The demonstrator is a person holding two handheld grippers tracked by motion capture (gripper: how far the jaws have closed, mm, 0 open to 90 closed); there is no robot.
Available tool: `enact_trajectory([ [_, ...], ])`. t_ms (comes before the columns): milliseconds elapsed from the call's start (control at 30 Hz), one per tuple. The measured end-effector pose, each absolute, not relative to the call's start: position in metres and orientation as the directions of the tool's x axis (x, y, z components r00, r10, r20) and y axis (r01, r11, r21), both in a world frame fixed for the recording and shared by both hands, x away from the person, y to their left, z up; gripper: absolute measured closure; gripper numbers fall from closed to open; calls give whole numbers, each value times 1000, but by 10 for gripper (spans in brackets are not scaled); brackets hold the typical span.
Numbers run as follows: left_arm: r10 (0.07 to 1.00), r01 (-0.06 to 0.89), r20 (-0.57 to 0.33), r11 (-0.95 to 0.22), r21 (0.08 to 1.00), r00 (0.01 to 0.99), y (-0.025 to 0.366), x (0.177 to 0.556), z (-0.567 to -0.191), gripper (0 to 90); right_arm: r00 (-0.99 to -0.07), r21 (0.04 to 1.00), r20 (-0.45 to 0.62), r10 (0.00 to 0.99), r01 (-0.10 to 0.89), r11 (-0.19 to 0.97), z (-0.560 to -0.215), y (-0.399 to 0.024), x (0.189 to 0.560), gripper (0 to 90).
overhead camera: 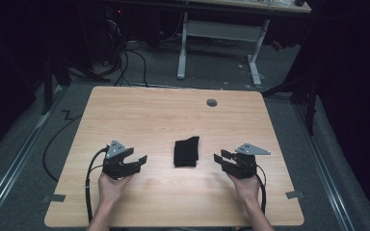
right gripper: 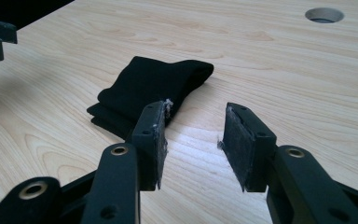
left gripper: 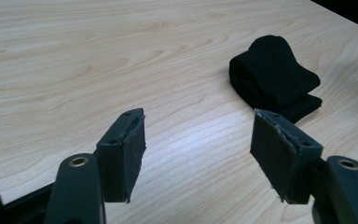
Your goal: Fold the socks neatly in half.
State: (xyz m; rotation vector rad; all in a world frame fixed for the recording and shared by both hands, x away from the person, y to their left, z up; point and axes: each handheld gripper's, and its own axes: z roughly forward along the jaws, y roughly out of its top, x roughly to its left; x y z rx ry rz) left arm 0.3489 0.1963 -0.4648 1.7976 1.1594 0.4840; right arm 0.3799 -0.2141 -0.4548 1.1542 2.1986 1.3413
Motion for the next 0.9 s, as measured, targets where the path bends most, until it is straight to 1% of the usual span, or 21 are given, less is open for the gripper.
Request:
enact_trajectory([
  [267,875,522,-155,-125,844,459,200,347,-471,356,-608,851,120,785,471,234,-456,-223,376,583],
  [900,902,555,-140,-124,823,409,209,347,-488,357,-538,823,122,834,524,217,-476,-251,374,583],
])
